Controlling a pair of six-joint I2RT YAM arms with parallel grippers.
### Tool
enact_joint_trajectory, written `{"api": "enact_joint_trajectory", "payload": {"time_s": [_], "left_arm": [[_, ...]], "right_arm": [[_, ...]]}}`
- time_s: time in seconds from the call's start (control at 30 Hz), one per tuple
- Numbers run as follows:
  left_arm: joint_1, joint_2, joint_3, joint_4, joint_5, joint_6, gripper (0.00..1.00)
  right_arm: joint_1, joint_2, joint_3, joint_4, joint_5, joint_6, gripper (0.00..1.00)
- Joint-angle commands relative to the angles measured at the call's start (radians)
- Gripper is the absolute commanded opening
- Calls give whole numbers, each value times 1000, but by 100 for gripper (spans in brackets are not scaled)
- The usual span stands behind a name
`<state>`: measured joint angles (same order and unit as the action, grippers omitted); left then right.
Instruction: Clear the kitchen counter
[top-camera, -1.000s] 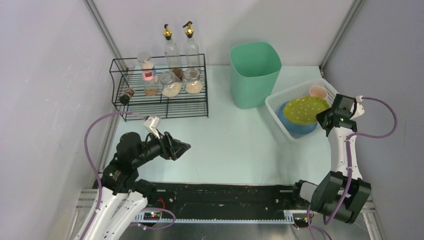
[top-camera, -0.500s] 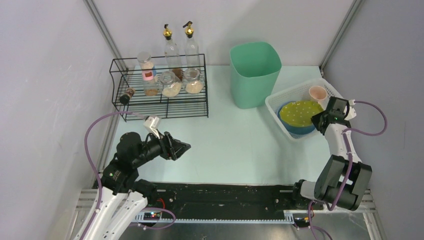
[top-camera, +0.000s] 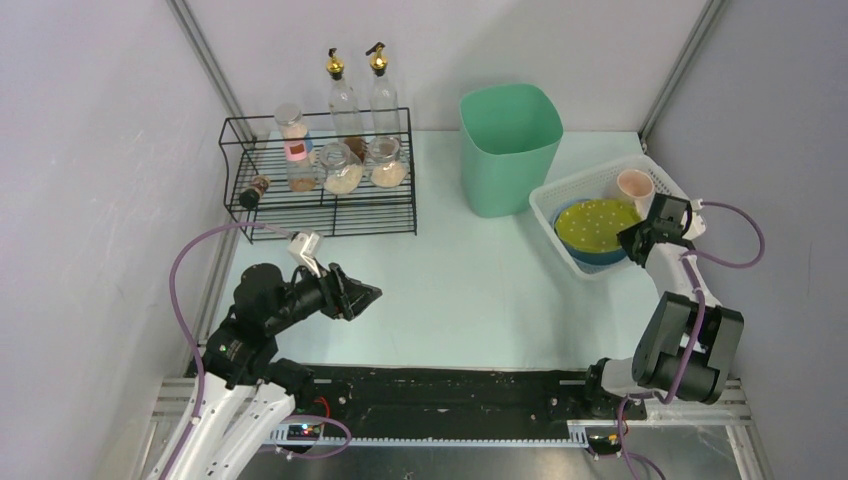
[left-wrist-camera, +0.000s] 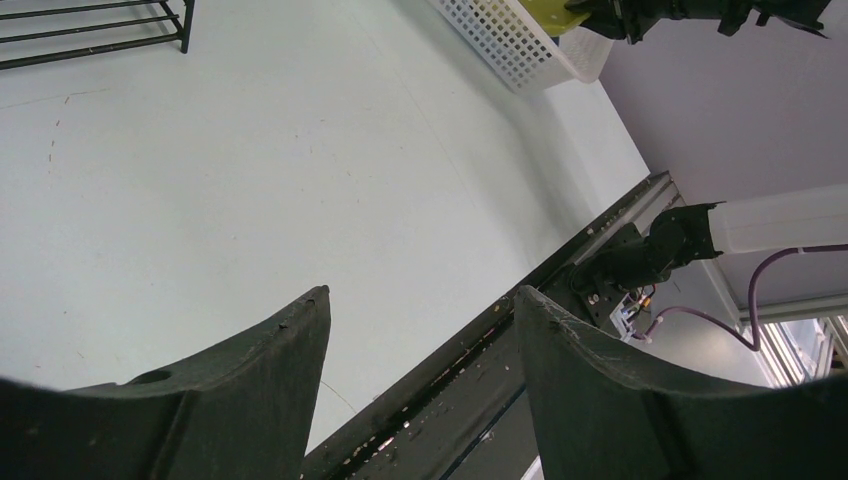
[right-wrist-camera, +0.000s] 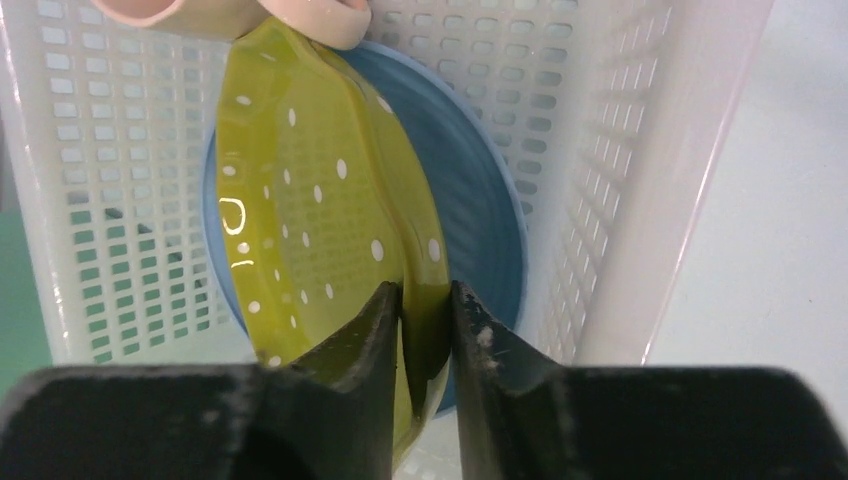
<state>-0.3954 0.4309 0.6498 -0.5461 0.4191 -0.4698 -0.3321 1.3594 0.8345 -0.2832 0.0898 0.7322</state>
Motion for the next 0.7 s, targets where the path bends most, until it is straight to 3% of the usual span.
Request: {"api": "enact_joint_trajectory", "payload": {"time_s": [0.0, 0.07, 0.33, 0.67], "left_arm": [[-5, 2, -4, 14, -9, 11, 72], [-5, 2, -4, 14, -5, 10, 72], [-5, -3, -6, 15, -4, 11, 72], [-6, -21, -6, 15, -2, 11, 72]], "right_arm": [[1, 59, 34, 77, -27, -30, 31], [1, 89, 46, 58, -37, -43, 42], [0, 160, 92, -21, -57, -85, 62], [21, 158, 206, -201, 112, -213, 69]]}}
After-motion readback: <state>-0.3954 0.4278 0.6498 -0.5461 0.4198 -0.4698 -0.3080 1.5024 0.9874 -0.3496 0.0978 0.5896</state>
